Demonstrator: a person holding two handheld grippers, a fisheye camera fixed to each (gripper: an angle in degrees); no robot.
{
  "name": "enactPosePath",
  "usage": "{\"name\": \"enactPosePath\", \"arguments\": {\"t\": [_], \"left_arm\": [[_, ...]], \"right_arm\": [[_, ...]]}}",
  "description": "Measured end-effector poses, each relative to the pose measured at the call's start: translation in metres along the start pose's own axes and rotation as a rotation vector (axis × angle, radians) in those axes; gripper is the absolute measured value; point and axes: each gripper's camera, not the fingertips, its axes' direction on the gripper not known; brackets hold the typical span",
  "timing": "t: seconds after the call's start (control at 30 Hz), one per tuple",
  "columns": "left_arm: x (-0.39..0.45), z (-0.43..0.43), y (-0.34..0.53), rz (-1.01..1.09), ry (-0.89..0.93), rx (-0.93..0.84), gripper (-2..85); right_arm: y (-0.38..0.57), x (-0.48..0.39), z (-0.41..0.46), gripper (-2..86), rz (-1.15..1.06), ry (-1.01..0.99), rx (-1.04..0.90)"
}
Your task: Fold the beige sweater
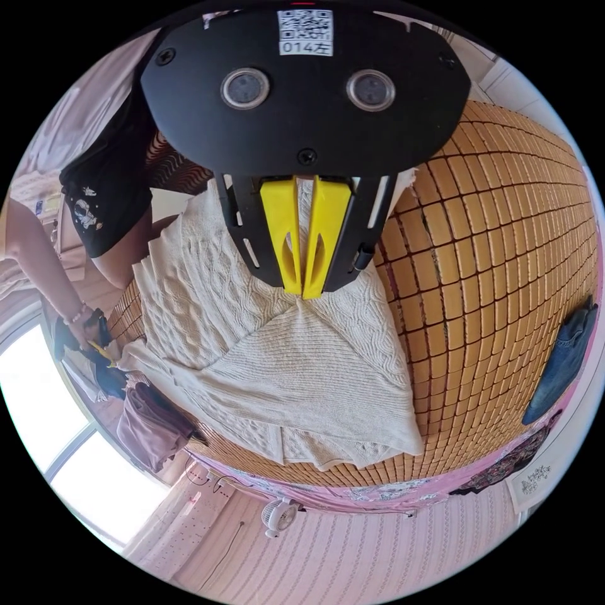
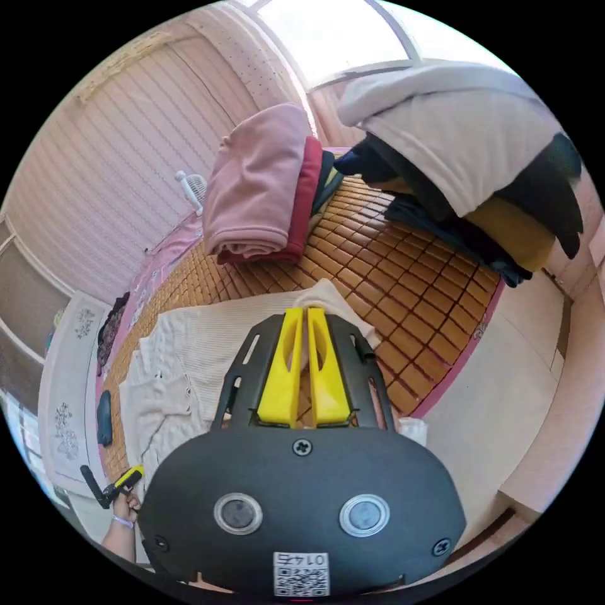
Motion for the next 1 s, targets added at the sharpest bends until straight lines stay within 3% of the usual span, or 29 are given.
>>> {"name": "enactPosePath", "arguments": {"t": [0.2, 0.3, 0.4, 0.47, 0.6, 0.8, 1.0], "left_arm": [[-0.020, -0.029, -0.009, -0.075, 0.093, 0.045, -0.9], [-0.032, -0.060, -0.004, -0.094, 0.161, 0.109, -0.6], [-0.050, -0.082, 0.002, -0.114, 0.172, 0.100, 0.7], [-0.067, -0.094, 0.007, -0.138, 0.196, 0.097, 1.7], [-0.085, -0.103, 0.002, -0.164, 0.195, 0.121, 2.5], [-0.086, -0.104, -0.076, -0.139, 0.144, 0.208, 4.0], [-0.083, -0.043, -0.156, -0.133, 0.133, -0.001, 4.5]], "right_arm": [[0.030, -0.210, -0.030, 1.3, -0.573, -0.418, 0.055], [0.094, -0.301, 0.008, 5.7, -0.814, -0.551, -0.166], [0.162, -0.341, 0.061, 10.7, -0.989, -0.481, -0.438], [0.181, -0.342, 0.073, 11.1, -1.019, -0.413, -0.522], [0.182, -0.315, 0.063, 10.2, -1.000, -0.380, -0.503], [0.158, -0.269, 0.054, 9.8, -0.900, -0.288, -0.511], [0.152, -0.242, 0.047, 9.6, -0.804, -0.263, -0.508]]}}
